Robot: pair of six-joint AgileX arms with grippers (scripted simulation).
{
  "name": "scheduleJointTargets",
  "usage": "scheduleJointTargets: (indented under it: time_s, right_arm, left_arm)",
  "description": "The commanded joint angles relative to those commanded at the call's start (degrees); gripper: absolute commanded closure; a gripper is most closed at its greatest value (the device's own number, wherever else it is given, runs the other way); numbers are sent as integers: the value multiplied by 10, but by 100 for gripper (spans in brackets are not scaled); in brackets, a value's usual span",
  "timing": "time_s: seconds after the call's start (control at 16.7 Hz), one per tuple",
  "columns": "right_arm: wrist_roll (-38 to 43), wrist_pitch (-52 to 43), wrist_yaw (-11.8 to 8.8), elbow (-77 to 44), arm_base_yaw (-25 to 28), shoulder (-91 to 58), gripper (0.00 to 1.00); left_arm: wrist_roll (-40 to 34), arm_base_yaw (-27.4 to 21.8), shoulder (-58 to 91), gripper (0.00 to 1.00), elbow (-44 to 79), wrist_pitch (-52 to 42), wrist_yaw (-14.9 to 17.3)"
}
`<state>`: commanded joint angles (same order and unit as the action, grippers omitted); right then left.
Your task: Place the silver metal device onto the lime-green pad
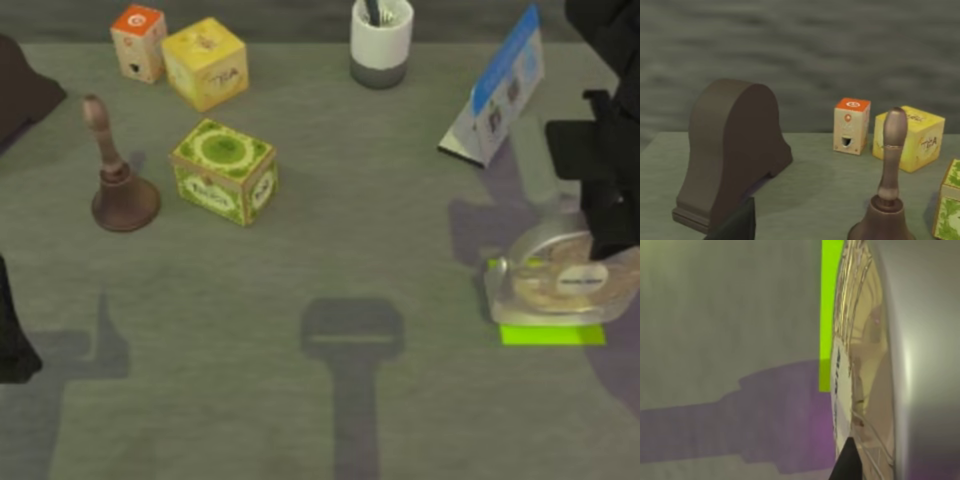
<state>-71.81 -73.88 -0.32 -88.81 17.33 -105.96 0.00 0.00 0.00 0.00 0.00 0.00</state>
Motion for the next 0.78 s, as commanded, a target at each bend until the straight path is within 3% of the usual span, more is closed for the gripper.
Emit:
scheduleJointTargets:
  time_s: [0.72,0.78]
  right_arm:
    - [0,0,0,0,0,0,2]
    - [0,0,0,0,0,0,0]
  left_arm:
    - [0,0,0,0,0,0,0]
    - [0,0,0,0,0,0,0]
